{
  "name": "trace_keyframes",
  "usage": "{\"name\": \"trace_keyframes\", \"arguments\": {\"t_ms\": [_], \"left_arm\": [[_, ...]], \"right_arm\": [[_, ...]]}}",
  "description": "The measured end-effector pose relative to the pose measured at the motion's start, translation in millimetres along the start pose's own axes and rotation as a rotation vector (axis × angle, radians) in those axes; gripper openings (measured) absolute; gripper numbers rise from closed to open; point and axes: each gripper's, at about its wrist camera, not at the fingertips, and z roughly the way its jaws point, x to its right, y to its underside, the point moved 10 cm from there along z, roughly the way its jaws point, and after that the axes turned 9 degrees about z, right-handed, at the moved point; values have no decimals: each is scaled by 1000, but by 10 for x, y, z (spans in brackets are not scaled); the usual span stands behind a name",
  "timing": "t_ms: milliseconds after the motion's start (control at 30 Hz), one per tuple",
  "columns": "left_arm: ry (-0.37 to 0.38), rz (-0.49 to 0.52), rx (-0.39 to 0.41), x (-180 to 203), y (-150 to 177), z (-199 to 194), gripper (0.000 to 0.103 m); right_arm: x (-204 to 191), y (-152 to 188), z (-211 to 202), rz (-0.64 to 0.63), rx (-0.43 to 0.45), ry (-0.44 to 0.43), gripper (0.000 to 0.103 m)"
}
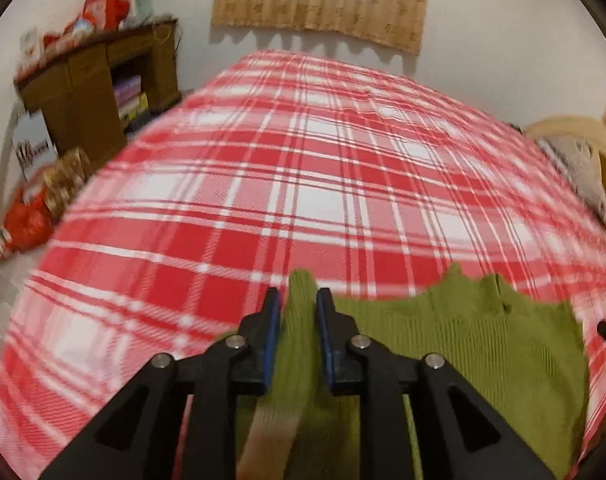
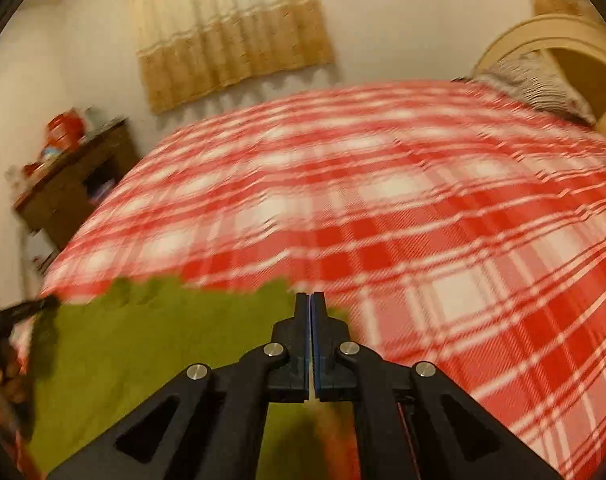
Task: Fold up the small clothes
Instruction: 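Flip the hem over the collar with both grippers and release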
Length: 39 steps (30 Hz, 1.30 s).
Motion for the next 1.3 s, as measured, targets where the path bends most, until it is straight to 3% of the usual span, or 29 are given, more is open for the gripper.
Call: {"name": "trace_keyframes", "arguments": {"t_ms": [100,167,200,333,467,600,667,767,867,1033,1233,1300], "left_arm": [[-11,58,10,101,235,-351,29],[0,64,11,168,400,-478,58],[-2,67,16,229,539,-569,61],[-38,118,8,461,908,-724,64],[-47,122,-14,641,1205,-780,69],[-109,155,-34,675,1373,-789,70],[-138,172,-25,682,1413,-783,75],[-207,197,8,637,1447,-753,88],[-264,207,54,623,1475,-759,93],[-275,173,44,545,1498,-739,103],[-239,134,40,531,1543,-717,103],[-240,135,43,540,1550,-717,103]], "right_arm": [[-145,191,-120,-51,-44,-35,1],[-255,333,-211,-30,-64,-86,1],[-346,455,-272,-10,-81,-122,1],[-555,843,-436,-8,-112,-146,1],[-705,1250,-592,-95,-91,-102,1],[-607,1606,-419,-119,-127,-19,1],[-588,1645,-436,-128,-63,-36,1],[-551,1629,-420,-107,-72,-55,1],[-514,1624,-428,-81,-74,-81,1],[-530,1617,-431,-74,-78,-82,1],[-597,1630,-459,-122,-100,-13,2],[-648,1621,-551,-93,-100,-38,2]]}}
